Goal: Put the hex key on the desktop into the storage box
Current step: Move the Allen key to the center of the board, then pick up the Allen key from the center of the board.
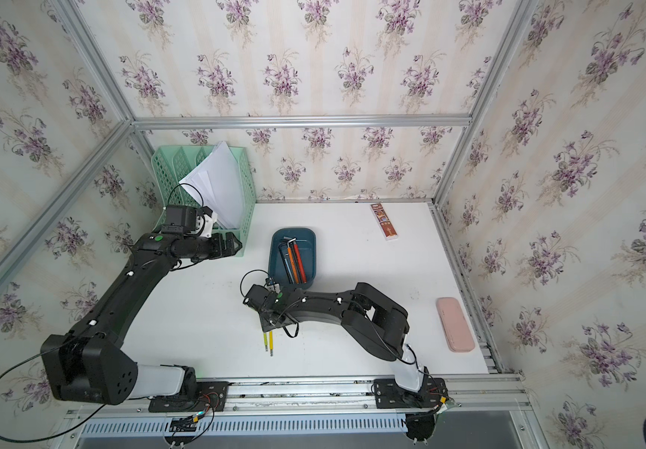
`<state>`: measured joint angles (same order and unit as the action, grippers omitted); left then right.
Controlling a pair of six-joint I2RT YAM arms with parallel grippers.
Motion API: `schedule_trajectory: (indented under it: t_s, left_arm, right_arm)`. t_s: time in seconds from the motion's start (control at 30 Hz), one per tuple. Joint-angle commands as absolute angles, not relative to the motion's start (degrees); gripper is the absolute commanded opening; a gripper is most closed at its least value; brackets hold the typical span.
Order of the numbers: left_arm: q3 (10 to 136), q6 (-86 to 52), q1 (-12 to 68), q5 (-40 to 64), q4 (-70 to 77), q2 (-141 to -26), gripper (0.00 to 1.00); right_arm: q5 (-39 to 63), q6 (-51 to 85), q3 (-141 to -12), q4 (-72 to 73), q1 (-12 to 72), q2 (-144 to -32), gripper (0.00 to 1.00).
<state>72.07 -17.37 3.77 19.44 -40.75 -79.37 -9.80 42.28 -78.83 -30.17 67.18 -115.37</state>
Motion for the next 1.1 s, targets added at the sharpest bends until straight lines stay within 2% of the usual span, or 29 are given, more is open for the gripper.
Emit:
schedule_trajectory:
  t_s: [0.0, 0.23, 0.6, 0.8, 1.07]
  left_arm:
    - [72.5, -17.6, 3.6, 20.2, -41.0, -79.2, 0.99]
    - [72.4, -17.8, 3.3, 20.2, -41.0, -79.1, 0.99]
    - [72.4, -17.9, 3.3, 20.2, -41.0, -79.8, 0.99]
    - [72.0, -17.8, 3.3, 20.1, -40.9, -79.5, 0.99]
    - [72.3, -17.8, 3.3, 20.2, -40.8, -79.8, 0.99]
  right_arm:
    - [-10.4, 41.8, -79.5, -32.3, 67.4, -116.5, 0.7]
    - [-14.8, 42.2, -77.6, -36.6, 67.3, -116.5, 0.7]
    - [-17.1, 45.7, -61.0, -33.7, 64.4, -102.6, 0.71]
    - [-14.3, 45.3, -58.9, -31.0, 64.0, -101.1, 0.7]
    - [-9.5, 41.5, -60.5, -26.9, 64.0, -104.3, 0.64]
